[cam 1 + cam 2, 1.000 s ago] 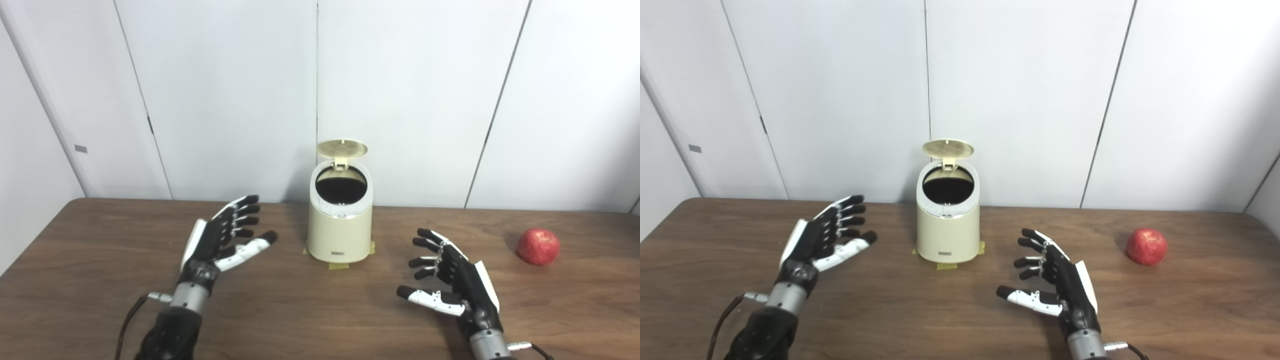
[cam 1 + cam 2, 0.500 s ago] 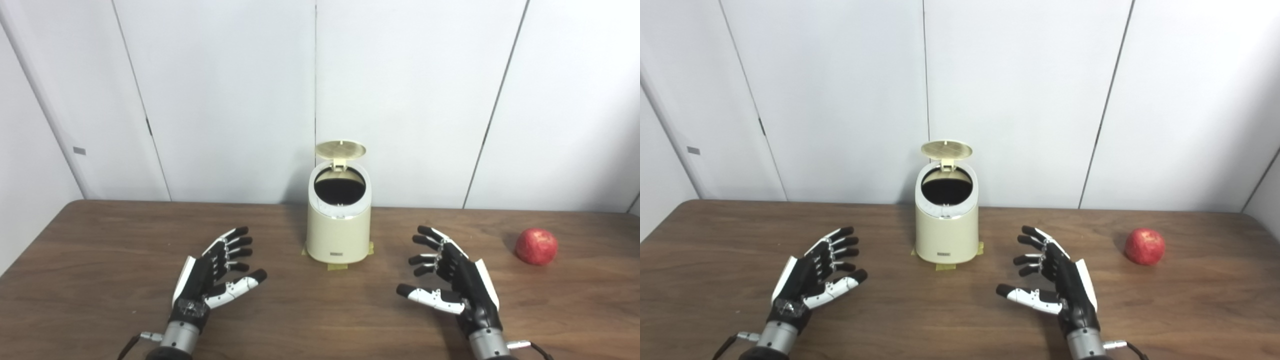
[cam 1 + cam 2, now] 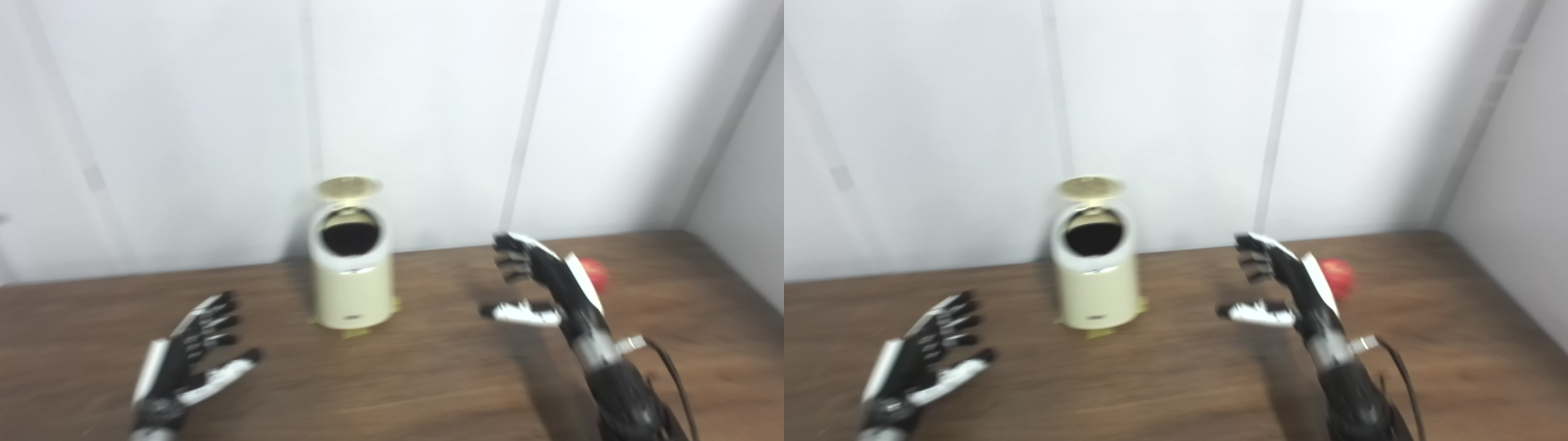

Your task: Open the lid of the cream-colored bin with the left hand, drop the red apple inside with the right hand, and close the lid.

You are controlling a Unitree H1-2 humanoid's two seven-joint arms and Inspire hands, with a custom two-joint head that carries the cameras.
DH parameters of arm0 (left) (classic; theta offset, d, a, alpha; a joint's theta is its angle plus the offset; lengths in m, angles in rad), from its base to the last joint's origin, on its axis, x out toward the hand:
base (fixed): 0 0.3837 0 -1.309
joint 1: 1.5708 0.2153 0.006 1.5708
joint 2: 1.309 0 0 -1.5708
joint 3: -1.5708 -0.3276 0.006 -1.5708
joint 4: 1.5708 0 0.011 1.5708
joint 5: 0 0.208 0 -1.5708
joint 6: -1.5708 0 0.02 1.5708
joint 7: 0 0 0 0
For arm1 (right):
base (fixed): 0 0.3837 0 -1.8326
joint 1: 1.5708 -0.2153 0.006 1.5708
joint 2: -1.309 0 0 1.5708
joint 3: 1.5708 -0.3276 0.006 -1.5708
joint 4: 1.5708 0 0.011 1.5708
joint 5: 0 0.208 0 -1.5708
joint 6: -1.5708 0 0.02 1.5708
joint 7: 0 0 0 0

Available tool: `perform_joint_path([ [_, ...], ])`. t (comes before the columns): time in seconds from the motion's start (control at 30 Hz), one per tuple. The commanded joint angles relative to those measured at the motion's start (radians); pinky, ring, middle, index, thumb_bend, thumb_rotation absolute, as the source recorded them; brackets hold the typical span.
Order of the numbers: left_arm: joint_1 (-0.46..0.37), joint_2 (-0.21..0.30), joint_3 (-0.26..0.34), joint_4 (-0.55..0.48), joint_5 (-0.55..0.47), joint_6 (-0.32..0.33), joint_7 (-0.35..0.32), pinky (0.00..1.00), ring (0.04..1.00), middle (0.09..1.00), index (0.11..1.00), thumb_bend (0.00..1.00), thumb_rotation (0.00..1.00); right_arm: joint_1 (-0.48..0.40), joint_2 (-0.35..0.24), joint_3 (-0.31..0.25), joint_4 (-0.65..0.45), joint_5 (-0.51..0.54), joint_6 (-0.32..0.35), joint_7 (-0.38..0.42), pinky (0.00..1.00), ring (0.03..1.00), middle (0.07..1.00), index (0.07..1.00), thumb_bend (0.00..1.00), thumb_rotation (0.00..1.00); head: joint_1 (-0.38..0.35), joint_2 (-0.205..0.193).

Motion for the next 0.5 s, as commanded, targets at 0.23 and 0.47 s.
perform_joint_path([
  [0.23,-0.023,0.045,0.013,0.029,-0.025,-0.045,-0.021,0.73,0.805,0.851,0.881,0.72,0.18,-0.116,-0.113,-0.086,-0.037,-0.097,0.108,-0.062,0.57,0.698,0.779,0.771,0.79,0.10,-0.115,-0.023],
  [0.47,-0.026,0.050,0.026,0.044,-0.078,-0.036,-0.046,0.72,0.813,0.848,0.867,0.71,0.09,-0.109,-0.207,-0.109,-0.033,-0.189,0.265,-0.057,0.72,0.839,0.869,0.822,0.81,0.22,-0.151,-0.022],
])
